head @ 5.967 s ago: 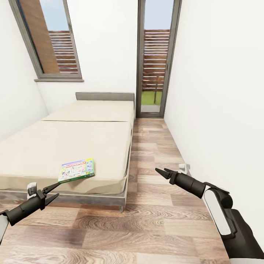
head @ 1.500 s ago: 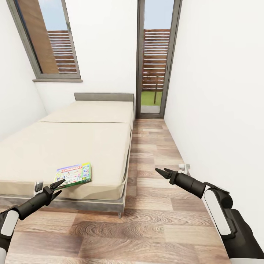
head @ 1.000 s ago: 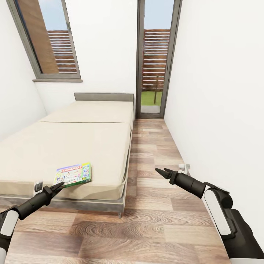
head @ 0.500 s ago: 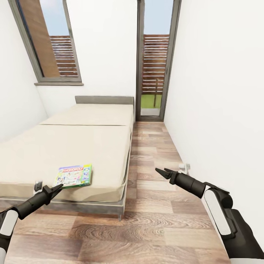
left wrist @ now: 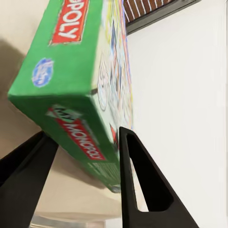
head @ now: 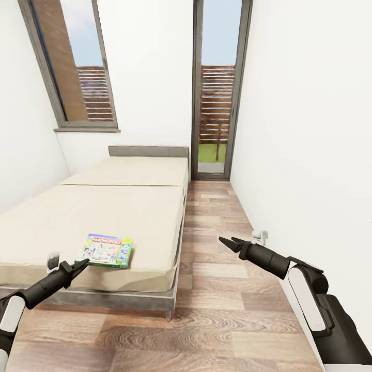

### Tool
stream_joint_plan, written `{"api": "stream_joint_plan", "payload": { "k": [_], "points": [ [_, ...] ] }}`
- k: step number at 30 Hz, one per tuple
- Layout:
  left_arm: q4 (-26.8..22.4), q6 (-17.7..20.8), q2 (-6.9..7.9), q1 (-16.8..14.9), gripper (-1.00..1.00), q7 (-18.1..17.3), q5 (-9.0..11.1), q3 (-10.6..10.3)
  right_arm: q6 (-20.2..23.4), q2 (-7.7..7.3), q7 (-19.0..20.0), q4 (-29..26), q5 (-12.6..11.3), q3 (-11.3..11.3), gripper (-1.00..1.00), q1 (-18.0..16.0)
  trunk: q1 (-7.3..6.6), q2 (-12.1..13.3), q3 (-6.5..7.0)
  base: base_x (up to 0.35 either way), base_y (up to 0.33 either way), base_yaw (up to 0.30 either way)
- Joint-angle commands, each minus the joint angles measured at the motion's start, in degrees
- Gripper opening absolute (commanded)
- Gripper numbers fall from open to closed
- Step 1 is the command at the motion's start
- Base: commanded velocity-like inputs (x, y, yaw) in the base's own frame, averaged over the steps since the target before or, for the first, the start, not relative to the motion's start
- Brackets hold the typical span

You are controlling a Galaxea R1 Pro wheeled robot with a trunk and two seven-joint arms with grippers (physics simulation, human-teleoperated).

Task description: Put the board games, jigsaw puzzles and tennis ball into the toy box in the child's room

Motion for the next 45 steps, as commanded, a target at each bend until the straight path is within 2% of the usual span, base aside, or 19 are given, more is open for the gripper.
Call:
{"api": "stream_joint_plan", "payload": {
  "k": [1,30,37,41,43,45],
  "points": [
    [0.0,0.2,0.0,-0.1,-1.0,-0.2,-0.2,0.1,0.4,0.0,0.1,0.0,-0.2,-0.1,1.0,0.0,-0.23,0.4,0.13,0.0,0.0,0.0],
    [0.0,0.2,0.0,-0.1,-1.0,-0.2,-0.2,0.0,0.4,0.02,0.1,0.0,-0.2,-0.1,1.0,0.0,-6.6,12.0,5.34,0.0,0.0,0.0],
    [-0.5,1.3,0.31,-0.2,-1.0,-0.3,-0.2,-0.2,0.4,0.02,0.1,0.0,-0.2,-0.1,1.0,0.0,-8.13,14.8,6.59,0.0,0.0,0.0],
    [-2.7,7.1,1.28,-0.4,-1.0,-0.7,-0.3,-0.4,0.4,0.03,0.1,0.0,-0.2,-0.1,1.0,0.0,-9.01,16.4,7.31,0.0,0.0,0.0],
    [-5.6,11.1,1.61,-0.5,-1.0,-0.7,-0.3,-0.5,0.4,0.03,0.1,0.0,-0.2,-0.1,1.0,0.0,-9.45,17.2,7.67,0.0,0.0,0.0],
    [-9.0,13.4,1.79,-0.5,-1.0,-0.8,-0.3,-0.6,0.3,0.03,0.0,0.0,-0.2,0.0,1.0,0.0,-9.89,18.0,8.03,0.0,0.0,0.0]
  ]
}}
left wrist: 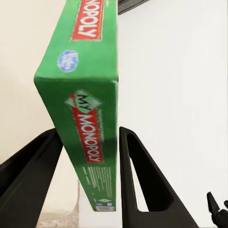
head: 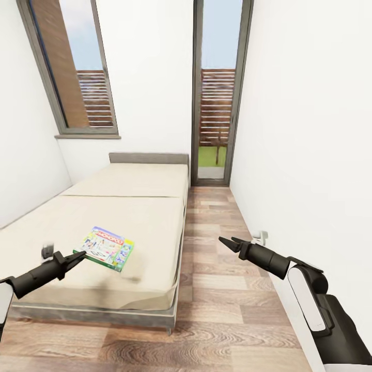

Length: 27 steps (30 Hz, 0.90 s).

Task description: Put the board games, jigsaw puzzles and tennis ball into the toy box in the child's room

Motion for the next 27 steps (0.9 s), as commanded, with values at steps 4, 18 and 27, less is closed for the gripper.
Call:
{"api": "stream_joint_plan", "payload": {
  "k": [4,18,27],
  "points": [
    [-3.7,1.6,0.42,0.0,-1.0,-0.4,-0.4,0.0,0.4,0.0,0.0,0.0,-0.2,0.0,1.0,0.0,-0.89,1.6,0.66,0.0,0.0,0.0],
    [-5.4,1.6,5.95,0.1,-1.0,-8.2,-0.9,-0.2,0.4,0.05,0.0,-0.5,0.2,0.0,1.0,0.0,-3.97,7.2,3.18,0.0,0.0,0.0],
    [-5.5,1.6,6.79,0.4,-1.0,-8.6,-0.9,-0.2,0.4,0.09,-0.1,-0.4,0.2,0.1,1.0,0.6,-5.94,10.8,4.79,0.0,0.0,0.0]
  ]
}}
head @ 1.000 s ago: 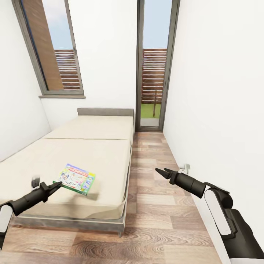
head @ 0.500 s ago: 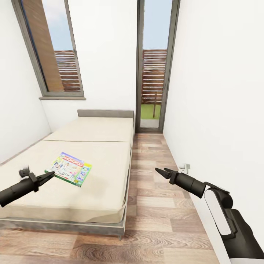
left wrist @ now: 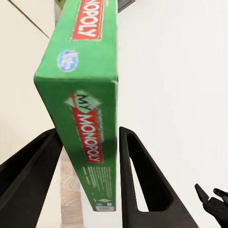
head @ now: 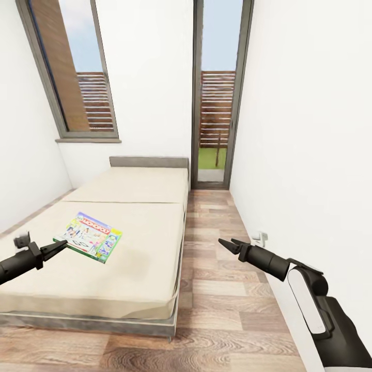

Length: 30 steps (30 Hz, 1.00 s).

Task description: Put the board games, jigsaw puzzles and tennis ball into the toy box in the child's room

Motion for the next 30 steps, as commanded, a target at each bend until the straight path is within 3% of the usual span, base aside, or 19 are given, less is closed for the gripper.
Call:
{"api": "stream_joint_plan", "payload": {
  "k": [1,12,22,30],
  "points": [
    [0.0,0.2,0.02,0.0,-1.0,-0.4,-0.2,0.1,0.4,0.0,0.1,0.0,-0.3,-0.1,1.0,0.0,-0.23,0.4,0.13,0.0,0.0,0.0],
    [0.2,0.2,0.12,0.1,-1.0,-4.5,-0.2,0.1,0.3,-0.07,0.2,-0.1,-0.6,-0.1,1.0,0.7,-2.65,4.8,2.1,0.0,0.0,0.0],
    [0.4,0.2,0.12,0.0,-1.0,-5.1,-0.3,0.1,0.4,-0.06,0.3,0.0,-0.7,-0.2,1.0,0.7,-4.85,8.8,3.9,0.0,0.0,0.0],
    [0.4,0.2,0.1,-0.1,-1.0,-5.2,-0.2,-4.0,0.6,-0.03,0.5,-0.3,-0.7,0.0,1.0,0.7,-6.6,12.0,5.33,0.0,0.0,0.0]
  ]
}}
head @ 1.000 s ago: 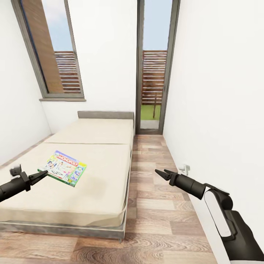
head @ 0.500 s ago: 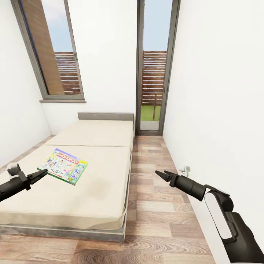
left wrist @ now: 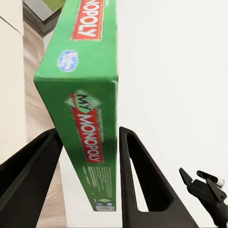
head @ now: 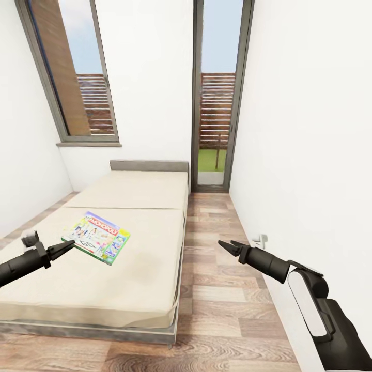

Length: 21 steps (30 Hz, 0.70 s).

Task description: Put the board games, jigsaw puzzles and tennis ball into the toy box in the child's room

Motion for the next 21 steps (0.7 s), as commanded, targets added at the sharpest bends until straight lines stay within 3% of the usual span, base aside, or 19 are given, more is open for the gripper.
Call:
{"api": "stream_joint_plan", "payload": {
  "k": [1,13,21],
  "points": [
    [0.0,0.2,0.0,-0.1,-1.0,-0.2,-0.1,0.0,0.4,0.01,0.1,0.0,-0.2,0.0,1.0,0.0,-0.23,0.4,0.13,0.0,0.0,0.0],
    [0.0,0.2,0.0,-0.1,-1.0,-0.2,-0.1,-0.3,0.3,0.04,0.0,-0.1,-0.1,0.2,1.0,0.0,-2.87,5.2,2.3,0.0,0.0,0.007],
    [0.0,0.2,0.0,-0.1,-1.0,-0.2,-0.1,-0.3,0.3,0.04,-0.2,-0.1,-0.1,0.2,1.0,0.0,-4.63,8.4,3.76,0.0,0.0,0.224]
  ]
}}
